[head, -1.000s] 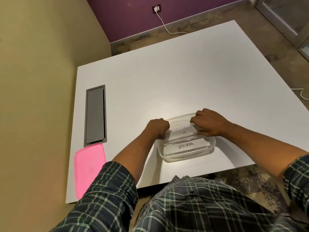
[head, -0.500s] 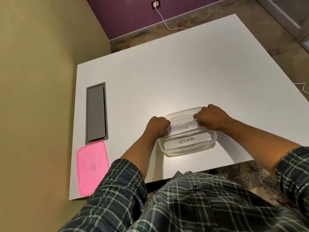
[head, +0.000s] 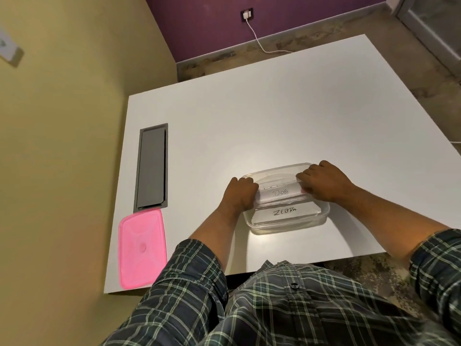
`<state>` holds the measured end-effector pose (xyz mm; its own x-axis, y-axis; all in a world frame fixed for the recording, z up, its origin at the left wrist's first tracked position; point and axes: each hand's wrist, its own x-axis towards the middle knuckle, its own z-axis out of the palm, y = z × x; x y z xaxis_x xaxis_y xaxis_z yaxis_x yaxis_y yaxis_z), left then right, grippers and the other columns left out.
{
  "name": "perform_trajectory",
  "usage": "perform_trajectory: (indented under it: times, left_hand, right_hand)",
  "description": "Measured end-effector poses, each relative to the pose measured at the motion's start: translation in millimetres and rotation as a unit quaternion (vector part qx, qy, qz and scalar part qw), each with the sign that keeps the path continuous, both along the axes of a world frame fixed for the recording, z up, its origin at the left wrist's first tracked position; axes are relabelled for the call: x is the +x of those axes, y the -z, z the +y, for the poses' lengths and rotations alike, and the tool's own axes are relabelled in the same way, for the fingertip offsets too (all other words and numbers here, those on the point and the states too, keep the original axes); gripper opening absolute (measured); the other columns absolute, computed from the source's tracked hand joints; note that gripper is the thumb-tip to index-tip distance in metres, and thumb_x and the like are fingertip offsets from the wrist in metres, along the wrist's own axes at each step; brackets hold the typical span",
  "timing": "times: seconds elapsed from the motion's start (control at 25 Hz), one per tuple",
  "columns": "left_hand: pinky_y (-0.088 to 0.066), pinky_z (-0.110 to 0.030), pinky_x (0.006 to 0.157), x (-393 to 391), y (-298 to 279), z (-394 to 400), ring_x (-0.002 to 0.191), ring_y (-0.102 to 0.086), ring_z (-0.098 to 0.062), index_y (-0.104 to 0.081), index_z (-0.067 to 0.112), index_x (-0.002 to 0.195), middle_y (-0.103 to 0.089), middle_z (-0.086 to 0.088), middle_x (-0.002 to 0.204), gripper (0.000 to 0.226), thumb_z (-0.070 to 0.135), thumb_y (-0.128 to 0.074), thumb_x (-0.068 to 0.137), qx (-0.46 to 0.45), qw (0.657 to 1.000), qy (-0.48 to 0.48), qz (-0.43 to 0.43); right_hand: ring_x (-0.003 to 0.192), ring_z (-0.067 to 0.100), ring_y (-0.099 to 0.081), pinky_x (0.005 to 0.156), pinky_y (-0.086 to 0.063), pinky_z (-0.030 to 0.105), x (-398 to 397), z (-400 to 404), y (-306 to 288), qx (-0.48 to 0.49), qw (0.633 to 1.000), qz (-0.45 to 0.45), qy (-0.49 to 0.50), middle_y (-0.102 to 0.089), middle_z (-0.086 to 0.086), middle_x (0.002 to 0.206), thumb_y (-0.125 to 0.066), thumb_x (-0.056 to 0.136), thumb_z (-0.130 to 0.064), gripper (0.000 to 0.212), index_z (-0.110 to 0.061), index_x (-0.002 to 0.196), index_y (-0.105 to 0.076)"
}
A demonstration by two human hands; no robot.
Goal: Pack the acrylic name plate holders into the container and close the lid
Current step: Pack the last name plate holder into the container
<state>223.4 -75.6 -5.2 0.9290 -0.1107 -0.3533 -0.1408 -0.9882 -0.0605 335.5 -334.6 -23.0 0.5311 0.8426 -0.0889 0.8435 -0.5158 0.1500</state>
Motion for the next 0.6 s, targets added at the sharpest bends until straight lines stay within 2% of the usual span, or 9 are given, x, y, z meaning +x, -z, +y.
perform_trajectory:
  times: [0.12, 0.28, 0.36, 0.48, 0.6]
  left_hand:
    - [-0.040, -0.038, 0.082, -10, -8, 5, 0.098, -0.060, -0.029, -0.063, 0.016, 0.108, -0.064, -0.004, 0.106, 0.031, 0.039, -0.057, 0.088, -0.041, 0.996, -0.008, -0.080]
    - [-0.046, -0.038, 0.076, -37, -19, 31, 0.097, -0.060, -0.027, -0.061, 0.015, 0.120, -0.064, -0.002, 0.114, 0.043, 0.045, -0.050, 0.092, -0.105, 0.974, -0.065, -0.191]
    - [-0.046, -0.040, 0.085, -52, -23, 50, 0.108, -0.058, -0.029, -0.055, 0.014, 0.133, -0.060, -0.003, 0.127, 0.052, 0.046, -0.050, 0.093, -0.104, 0.971, -0.125, -0.176]
    - [-0.041, -0.041, 0.101, -80, -24, 84, 0.130, -0.046, -0.030, -0.036, 0.011, 0.151, -0.042, -0.007, 0.153, 0.071, 0.050, -0.050, 0.094, -0.083, 0.963, -0.229, -0.119]
    - [-0.028, -0.040, 0.117, -113, -24, 119, 0.147, -0.029, -0.027, -0.023, 0.007, 0.157, -0.026, -0.011, 0.163, 0.083, 0.052, -0.052, 0.093, -0.087, 0.942, -0.309, -0.101]
  right_hand:
    - [0.085, 0.029, -0.068, 0.073, -0.044, 0.038, -2, -4, -2, 0.080, 0.995, -0.031, -0.040, -0.074, 0.001, 0.089, -0.060, 0.090, -0.053, 0.041, -0.017, 0.108, -0.071]
    - [0.073, 0.028, -0.066, 0.065, -0.042, 0.034, 5, 24, -22, 0.194, 0.979, -0.023, -0.065, -0.071, 0.000, 0.082, -0.059, 0.093, -0.051, 0.036, -0.019, 0.100, -0.073]
    - [0.069, 0.027, -0.065, 0.062, -0.043, 0.033, 8, 49, -33, 0.226, 0.972, -0.004, -0.069, -0.071, -0.001, 0.080, -0.057, 0.095, -0.048, 0.032, -0.020, 0.099, -0.073]
    - [0.069, 0.023, -0.066, 0.062, -0.047, 0.032, 1, 100, -47, 0.240, 0.968, 0.033, -0.066, -0.071, -0.006, 0.076, -0.053, 0.098, -0.048, 0.032, -0.024, 0.099, -0.074]
    - [0.071, 0.019, -0.066, 0.064, -0.047, 0.030, -16, 158, -56, 0.229, 0.966, 0.080, -0.091, -0.068, -0.011, 0.073, -0.055, 0.098, -0.047, 0.027, -0.027, 0.101, -0.073]
